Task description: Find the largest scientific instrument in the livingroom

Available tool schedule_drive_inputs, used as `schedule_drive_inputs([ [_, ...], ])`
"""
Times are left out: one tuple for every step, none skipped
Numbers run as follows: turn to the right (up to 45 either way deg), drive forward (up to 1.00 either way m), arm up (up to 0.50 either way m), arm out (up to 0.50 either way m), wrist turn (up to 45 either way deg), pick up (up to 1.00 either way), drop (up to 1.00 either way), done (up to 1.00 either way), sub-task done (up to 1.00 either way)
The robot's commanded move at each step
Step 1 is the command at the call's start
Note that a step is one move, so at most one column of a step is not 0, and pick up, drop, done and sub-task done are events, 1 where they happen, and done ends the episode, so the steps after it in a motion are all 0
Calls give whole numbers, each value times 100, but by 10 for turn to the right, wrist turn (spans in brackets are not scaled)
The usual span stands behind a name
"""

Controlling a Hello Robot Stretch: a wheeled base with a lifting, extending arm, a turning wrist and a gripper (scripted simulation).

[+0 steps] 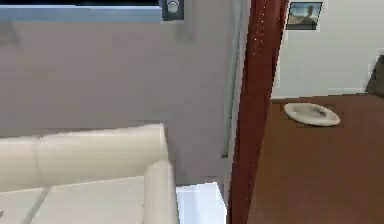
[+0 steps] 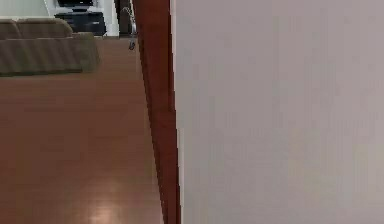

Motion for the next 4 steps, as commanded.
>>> schedule_drive_inputs([
  [-300, 0, 0, 0, 0, 0, 0, 0, 0],
  [-450, 0, 0, 0, 0, 0, 0, 0, 0],
  [-240, 0, 0, 0, 0, 0, 0, 0, 0],
  [0, 100, 0, 0, 0, 0, 0, 0, 0],
])
